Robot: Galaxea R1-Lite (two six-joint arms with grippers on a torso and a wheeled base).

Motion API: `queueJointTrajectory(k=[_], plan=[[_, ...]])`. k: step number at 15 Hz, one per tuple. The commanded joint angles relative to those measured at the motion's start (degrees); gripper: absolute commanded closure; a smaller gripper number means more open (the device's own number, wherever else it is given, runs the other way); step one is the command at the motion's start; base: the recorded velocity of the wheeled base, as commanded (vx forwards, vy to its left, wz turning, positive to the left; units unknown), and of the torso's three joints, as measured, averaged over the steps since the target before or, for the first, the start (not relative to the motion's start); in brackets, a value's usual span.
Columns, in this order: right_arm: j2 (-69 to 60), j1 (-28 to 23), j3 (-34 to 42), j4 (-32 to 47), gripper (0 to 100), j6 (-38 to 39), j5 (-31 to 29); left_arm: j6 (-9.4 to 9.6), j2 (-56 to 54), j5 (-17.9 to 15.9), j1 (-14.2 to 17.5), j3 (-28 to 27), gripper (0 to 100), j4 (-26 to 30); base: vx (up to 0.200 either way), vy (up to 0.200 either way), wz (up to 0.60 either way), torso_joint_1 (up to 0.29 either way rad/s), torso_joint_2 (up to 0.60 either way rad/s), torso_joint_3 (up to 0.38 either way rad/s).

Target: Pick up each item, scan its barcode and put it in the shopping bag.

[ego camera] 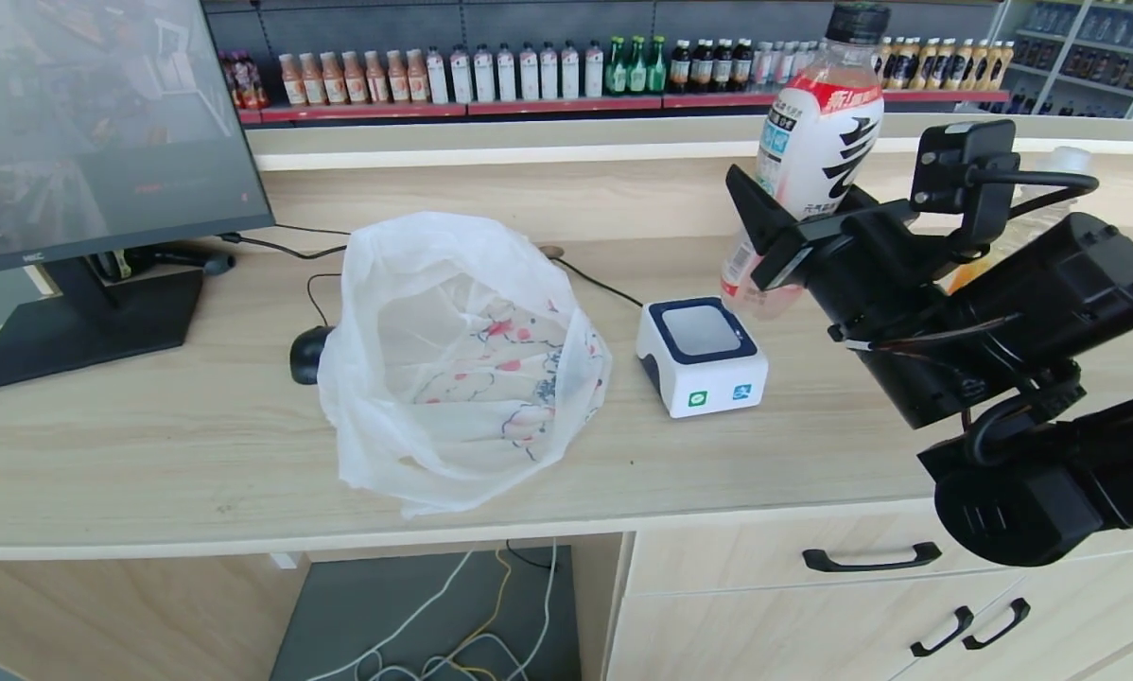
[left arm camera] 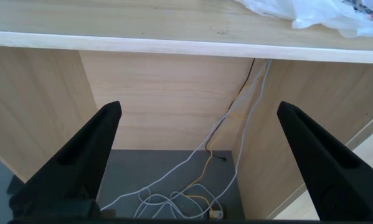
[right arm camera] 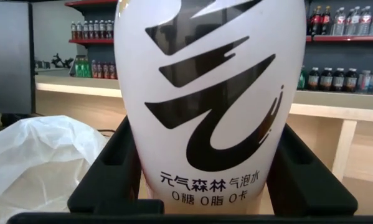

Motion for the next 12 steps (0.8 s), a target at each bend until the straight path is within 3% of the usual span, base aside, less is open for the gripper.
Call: queueJointTrajectory(k=[1,12], plan=[[-0.54,-0.17,-0.03,-0.14,100,-0.01,-0.04,0.02,-0.02,0.04,0.09,0.00,0,-0.04,0.000,0.200,0.00,-0.002,0.00,0.002],[-2.57,-0.17,0.41,-0.14,100,-0.01,-0.04,0.02,-0.02,-0.05,0.09,0.00,0,-0.04,0.000,0.200,0.00,0.004,0.00,0.003]])
